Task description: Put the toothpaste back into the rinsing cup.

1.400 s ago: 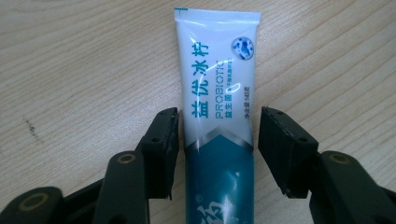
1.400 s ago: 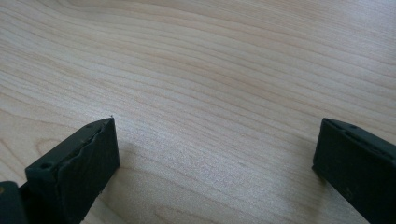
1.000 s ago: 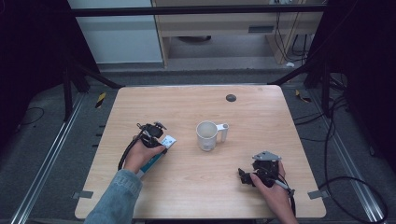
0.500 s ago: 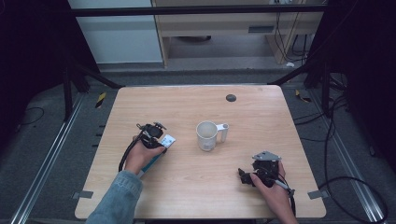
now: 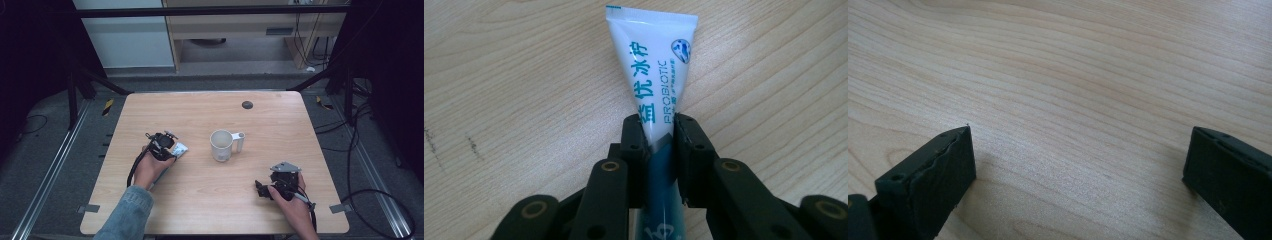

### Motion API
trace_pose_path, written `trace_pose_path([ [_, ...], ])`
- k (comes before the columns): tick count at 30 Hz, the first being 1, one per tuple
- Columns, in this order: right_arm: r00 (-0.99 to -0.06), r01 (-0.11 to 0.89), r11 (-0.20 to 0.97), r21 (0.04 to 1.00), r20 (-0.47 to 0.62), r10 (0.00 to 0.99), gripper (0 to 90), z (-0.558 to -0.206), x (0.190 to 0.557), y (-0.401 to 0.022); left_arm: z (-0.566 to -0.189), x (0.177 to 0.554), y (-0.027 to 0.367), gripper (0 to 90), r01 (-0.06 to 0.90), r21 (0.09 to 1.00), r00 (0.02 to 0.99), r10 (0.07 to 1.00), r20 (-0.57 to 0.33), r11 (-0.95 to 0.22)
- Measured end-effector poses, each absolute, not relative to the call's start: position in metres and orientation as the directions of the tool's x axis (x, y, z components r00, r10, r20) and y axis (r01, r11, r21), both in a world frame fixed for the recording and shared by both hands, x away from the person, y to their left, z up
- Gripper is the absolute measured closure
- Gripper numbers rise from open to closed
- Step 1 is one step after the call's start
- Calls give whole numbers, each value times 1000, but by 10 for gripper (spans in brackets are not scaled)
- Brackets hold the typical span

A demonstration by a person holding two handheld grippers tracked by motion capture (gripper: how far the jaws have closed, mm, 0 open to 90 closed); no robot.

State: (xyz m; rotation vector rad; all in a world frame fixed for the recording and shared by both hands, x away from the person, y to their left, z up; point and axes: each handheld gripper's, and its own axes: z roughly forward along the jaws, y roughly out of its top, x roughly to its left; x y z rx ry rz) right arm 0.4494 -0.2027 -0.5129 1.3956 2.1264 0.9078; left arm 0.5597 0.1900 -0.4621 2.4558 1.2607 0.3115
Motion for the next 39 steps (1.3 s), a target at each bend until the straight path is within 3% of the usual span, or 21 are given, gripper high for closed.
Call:
trace_pose_path([
  [10, -396, 631, 277, 724, -6, 918, 5, -513, 449, -203, -452, 554, 192, 773, 722, 457, 578, 816, 13, -519],
  [39, -395, 632, 276, 725, -5, 918, 5, -513, 449, -203, -390, 532, 152, 783, 593, 596, 654, 756, 36, -541],
])
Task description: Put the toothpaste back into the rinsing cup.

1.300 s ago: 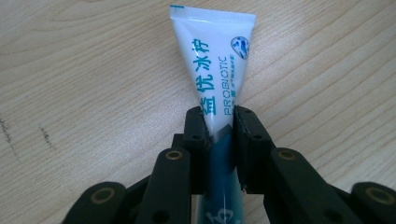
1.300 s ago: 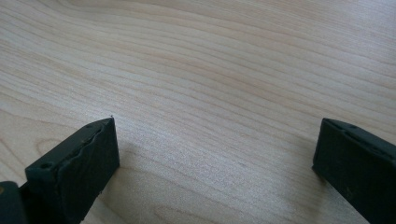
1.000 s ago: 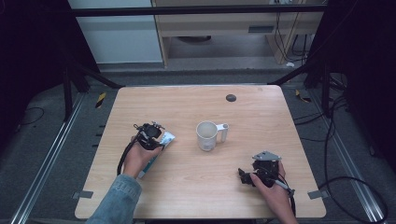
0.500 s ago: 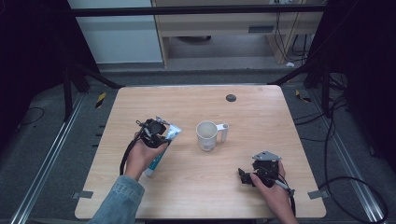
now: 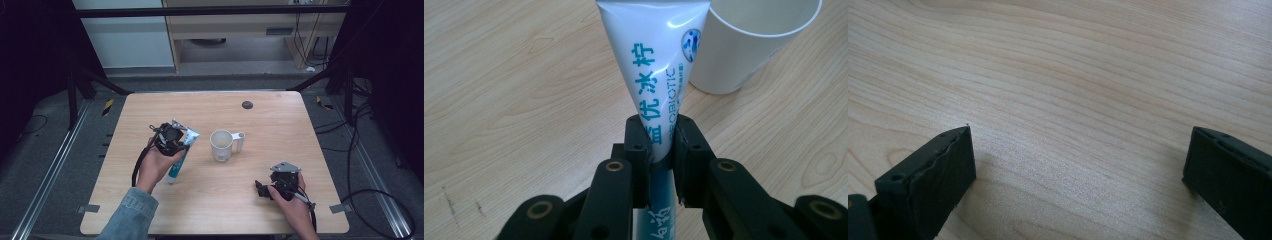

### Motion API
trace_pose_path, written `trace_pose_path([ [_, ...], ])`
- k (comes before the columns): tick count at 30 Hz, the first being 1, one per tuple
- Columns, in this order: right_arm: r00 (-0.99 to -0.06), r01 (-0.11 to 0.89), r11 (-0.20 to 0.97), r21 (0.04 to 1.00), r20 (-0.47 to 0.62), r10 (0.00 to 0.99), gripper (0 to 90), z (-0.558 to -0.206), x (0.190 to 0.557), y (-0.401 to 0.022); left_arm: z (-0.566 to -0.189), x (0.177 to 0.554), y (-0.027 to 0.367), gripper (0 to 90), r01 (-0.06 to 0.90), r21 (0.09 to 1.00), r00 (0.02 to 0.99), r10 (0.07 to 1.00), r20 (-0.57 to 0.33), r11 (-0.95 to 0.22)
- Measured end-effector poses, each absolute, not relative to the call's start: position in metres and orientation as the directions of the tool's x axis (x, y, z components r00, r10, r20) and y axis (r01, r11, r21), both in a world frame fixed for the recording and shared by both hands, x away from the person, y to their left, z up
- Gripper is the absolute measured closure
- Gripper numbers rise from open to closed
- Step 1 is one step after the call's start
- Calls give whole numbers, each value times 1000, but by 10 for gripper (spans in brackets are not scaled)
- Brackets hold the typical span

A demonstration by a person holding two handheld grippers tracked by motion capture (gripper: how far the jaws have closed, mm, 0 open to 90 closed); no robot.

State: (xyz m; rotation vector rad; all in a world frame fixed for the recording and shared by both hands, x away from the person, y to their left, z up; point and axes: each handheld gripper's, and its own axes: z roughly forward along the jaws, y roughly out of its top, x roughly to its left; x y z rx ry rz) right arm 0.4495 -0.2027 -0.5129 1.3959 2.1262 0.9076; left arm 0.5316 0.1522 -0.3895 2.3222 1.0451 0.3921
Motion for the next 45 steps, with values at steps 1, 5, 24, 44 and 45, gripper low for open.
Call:
trace_pose_path([
  [1, -396, 632, 276, 724, -5, 918, 5, -513, 449, -203, -390, 532, 152, 784, 593, 596, 654, 756, 36, -541],
  [5, -396, 631, 277, 724, -6, 918, 5, -513, 449, -203, -388, 531, 152, 786, 589, 604, 652, 758, 39, -537],
  [24, -396, 631, 276, 725, -5, 918, 4, -513, 449, -203, -365, 519, 157, 791, 545, 672, 642, 765, 50, -501],
  [44, -396, 632, 277, 724, -6, 918, 5, -513, 449, -203, -344, 510, 128, 791, 493, 708, 684, 728, 42, -505],
  [45, -395, 632, 275, 724, -4, 919, 5, -513, 449, -203, -343, 509, 126, 791, 489, 710, 687, 725, 44, -506],
])
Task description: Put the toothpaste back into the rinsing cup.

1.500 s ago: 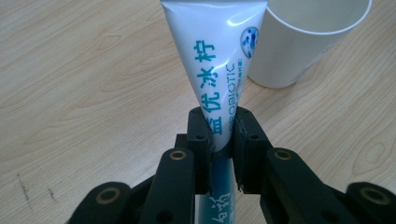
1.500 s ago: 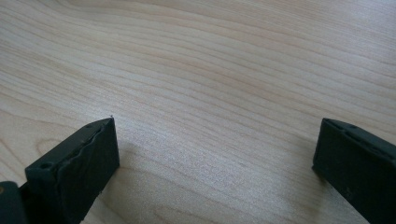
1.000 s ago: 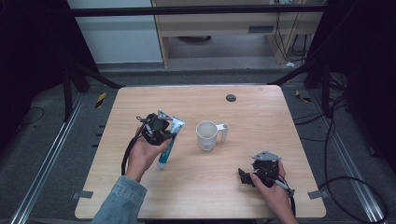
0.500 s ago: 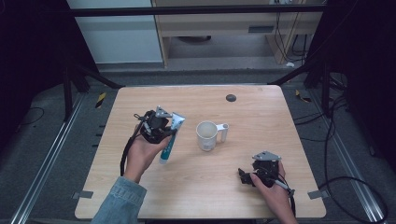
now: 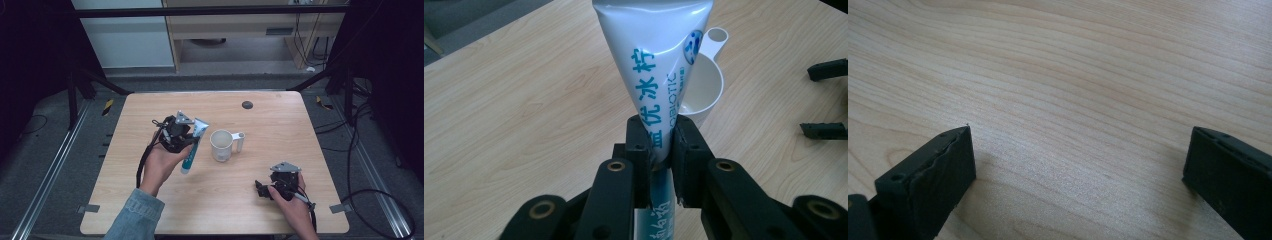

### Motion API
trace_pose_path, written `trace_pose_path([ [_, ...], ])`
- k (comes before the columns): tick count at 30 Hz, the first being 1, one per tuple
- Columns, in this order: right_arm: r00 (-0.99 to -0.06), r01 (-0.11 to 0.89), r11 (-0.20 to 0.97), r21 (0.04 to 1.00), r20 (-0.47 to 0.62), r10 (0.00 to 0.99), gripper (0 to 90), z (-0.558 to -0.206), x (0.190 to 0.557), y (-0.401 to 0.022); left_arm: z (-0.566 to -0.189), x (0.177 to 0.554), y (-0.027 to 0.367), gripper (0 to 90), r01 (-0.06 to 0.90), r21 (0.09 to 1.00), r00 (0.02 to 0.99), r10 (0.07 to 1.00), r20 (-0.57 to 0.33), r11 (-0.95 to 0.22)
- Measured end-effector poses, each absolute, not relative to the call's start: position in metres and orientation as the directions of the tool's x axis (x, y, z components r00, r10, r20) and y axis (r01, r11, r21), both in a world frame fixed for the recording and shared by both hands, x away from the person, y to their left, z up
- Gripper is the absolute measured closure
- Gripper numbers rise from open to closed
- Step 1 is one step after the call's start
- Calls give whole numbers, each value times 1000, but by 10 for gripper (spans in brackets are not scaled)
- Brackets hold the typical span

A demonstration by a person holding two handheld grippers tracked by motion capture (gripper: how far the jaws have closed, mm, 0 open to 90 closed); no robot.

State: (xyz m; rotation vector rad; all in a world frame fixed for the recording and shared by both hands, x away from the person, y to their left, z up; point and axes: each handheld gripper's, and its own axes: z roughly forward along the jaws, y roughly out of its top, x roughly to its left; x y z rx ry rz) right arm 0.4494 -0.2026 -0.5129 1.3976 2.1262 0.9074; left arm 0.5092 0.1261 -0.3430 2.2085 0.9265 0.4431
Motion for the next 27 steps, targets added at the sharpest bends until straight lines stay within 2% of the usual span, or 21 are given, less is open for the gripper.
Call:
trace_pose_path([
  [27, -396, 631, 277, 724, -6, 918, 5, -513, 449, -203, -334, 492, 92, 791, 438, 764, 719, 694, 19, -474],
])
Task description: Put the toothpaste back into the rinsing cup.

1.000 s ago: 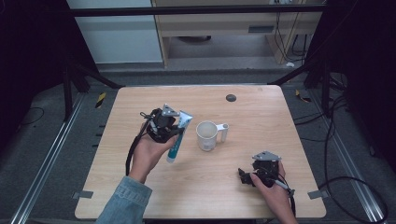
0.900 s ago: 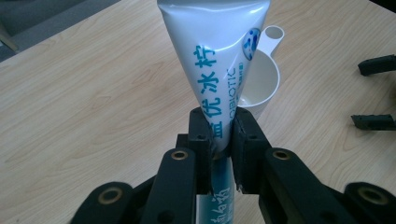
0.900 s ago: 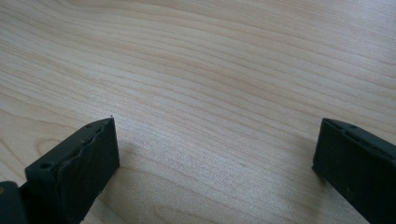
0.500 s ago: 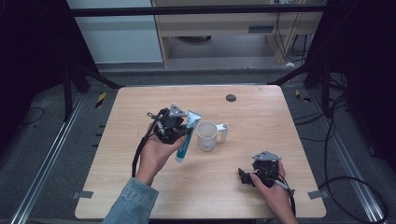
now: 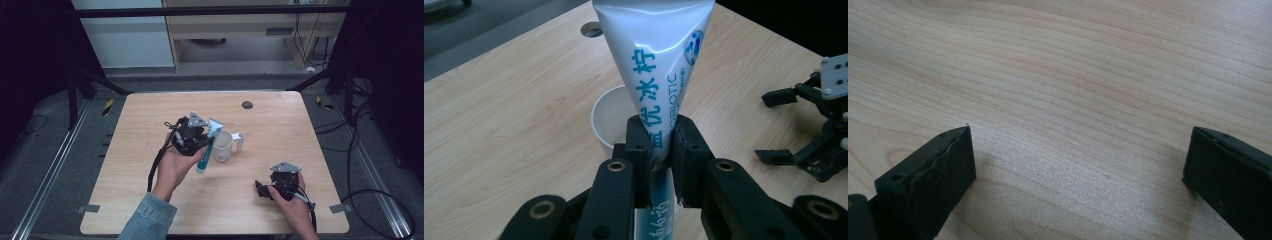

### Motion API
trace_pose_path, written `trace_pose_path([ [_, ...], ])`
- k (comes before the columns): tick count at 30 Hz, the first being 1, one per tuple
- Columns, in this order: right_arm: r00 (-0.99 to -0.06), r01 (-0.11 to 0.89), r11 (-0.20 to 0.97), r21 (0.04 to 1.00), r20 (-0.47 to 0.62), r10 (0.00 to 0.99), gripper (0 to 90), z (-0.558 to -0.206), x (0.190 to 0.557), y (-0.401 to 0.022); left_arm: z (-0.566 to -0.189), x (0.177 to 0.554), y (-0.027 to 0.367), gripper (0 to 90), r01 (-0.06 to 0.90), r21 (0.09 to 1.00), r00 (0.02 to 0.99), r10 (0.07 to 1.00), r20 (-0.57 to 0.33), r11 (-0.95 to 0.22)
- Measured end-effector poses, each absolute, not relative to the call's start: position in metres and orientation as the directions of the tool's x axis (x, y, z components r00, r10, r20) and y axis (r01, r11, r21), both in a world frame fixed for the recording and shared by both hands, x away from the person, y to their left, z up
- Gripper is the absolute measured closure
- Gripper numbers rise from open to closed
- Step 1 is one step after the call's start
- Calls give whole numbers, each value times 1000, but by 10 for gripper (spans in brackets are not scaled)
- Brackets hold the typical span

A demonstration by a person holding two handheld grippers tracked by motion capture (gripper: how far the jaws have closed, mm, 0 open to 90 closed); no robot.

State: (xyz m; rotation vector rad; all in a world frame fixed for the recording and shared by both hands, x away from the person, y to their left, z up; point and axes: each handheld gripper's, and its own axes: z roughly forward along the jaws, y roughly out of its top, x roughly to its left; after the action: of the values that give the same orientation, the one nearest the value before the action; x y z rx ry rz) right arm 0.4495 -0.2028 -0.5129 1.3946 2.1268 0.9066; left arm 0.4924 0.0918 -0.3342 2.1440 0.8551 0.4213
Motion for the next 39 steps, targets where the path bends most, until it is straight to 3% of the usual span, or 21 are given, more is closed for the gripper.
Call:
trace_pose_path([
  [39, -393, 634, 274, 723, -4, 919, 5, -513, 449, -202, -295, 486, 39, 791, 334, 851, 752, 659, 19, -406],
])
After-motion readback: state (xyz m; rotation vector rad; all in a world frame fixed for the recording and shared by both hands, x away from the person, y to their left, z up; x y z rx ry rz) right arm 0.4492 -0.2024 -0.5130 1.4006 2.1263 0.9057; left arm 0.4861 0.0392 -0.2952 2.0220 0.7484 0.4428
